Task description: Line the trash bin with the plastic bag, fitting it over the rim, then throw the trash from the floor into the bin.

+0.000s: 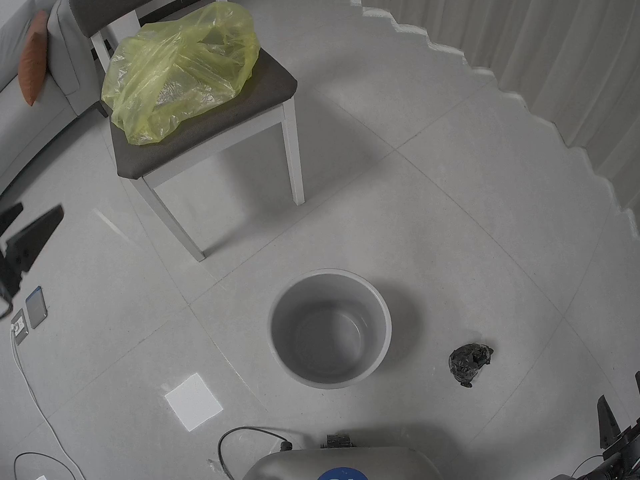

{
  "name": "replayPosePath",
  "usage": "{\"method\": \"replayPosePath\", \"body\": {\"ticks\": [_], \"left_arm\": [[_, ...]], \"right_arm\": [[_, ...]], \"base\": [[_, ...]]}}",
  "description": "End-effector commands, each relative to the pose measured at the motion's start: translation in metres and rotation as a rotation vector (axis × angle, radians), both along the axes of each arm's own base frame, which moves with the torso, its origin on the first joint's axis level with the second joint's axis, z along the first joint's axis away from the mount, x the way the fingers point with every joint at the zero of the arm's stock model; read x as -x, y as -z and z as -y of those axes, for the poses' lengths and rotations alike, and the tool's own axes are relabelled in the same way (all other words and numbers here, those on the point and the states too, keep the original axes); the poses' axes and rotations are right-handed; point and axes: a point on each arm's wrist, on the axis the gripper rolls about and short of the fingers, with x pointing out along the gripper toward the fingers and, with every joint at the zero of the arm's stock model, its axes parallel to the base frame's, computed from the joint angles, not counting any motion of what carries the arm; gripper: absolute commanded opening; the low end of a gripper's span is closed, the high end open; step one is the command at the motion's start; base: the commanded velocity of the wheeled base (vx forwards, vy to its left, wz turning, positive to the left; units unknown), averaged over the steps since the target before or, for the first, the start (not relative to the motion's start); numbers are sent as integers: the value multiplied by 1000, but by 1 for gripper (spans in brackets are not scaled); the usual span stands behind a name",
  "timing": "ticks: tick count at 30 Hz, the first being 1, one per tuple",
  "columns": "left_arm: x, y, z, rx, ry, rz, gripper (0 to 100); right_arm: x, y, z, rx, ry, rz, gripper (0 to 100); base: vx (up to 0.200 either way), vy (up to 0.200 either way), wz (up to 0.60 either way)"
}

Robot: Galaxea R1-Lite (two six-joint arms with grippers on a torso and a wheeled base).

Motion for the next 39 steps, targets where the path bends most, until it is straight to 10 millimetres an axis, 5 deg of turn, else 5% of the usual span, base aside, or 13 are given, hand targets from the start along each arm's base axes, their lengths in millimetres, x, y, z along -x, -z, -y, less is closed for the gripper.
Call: {"method": "replayPosePath", "body": {"ticks": [1, 15, 39], "left_arm": [[-157, -23, 7, -120, -52, -20, 100], [-216, -32, -15, -128, -142, 23, 100], [-258, -18, -15, -81, -154, 213, 100]], "right_arm": [[0, 5, 0, -2, 0, 0, 100], [0, 5, 0, -3, 7, 0, 100], [0, 5, 0, -5, 14, 3, 100]], "base": [[0, 0, 0], [0, 0, 0], [0, 0, 0]]}}
